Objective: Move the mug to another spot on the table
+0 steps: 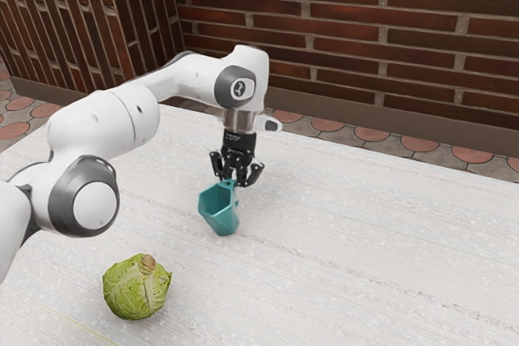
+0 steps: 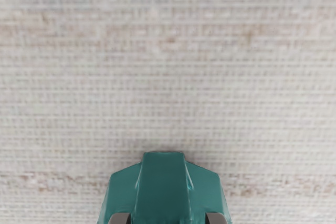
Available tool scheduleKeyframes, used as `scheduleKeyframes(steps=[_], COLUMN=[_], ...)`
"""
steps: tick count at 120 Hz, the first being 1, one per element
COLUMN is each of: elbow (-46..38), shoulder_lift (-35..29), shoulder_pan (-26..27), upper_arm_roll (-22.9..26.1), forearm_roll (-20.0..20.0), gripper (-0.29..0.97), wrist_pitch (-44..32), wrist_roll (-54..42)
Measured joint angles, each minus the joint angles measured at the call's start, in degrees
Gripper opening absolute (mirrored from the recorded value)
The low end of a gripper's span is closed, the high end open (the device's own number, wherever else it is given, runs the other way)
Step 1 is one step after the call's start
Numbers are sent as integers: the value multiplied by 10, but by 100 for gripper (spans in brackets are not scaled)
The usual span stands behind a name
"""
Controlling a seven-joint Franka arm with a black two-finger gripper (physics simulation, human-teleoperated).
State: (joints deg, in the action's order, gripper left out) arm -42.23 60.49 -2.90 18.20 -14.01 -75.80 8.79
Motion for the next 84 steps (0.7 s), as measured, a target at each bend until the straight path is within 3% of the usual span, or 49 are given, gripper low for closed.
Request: scheduleKeyframes(steps=[19, 34, 54, 74, 84], elbow=[-2, -11, -64, -72, -115], shoulder_lift=[-3, -11, -44, -55, -87], shoulder_pan=[0, -3, 2, 11, 8], upper_arm_roll=[10, 4, -42, -49, -53], forearm_roll=[3, 20, 69, 93, 100], gripper=[37, 50, 58, 62, 63], wrist_pitch=[-8, -14, -37, -83, -118], wrist_roll=[-22, -34, -45, -55, -58])
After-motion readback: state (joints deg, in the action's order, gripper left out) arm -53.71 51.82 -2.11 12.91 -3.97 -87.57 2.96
